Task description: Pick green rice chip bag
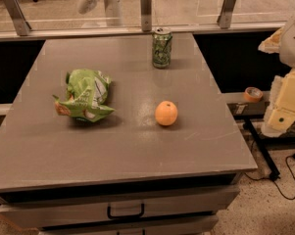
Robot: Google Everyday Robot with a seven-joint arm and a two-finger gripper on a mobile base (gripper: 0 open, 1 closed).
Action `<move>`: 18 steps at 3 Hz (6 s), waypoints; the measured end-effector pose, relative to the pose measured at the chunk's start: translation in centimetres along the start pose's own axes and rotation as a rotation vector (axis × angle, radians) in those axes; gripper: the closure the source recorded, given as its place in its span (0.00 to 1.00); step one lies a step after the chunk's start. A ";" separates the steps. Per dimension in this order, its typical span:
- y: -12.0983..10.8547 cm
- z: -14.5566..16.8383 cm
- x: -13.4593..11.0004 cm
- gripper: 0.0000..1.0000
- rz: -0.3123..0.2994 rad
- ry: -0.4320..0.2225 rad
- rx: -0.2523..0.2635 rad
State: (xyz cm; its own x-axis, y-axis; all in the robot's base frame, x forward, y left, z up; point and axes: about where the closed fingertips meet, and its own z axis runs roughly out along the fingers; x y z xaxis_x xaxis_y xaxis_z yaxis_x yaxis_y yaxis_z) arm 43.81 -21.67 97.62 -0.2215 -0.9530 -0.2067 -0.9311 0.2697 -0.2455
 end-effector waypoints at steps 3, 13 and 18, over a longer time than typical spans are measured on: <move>1.7 1.2 -6.2 0.00 -0.230 -0.082 -0.005; 0.8 17.3 -38.8 0.42 -1.097 -0.351 0.093; 0.0 6.2 -39.1 1.00 -1.067 -0.527 0.215</move>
Offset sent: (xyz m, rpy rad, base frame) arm -0.0013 0.0103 -0.0011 -0.0106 -0.0012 0.0902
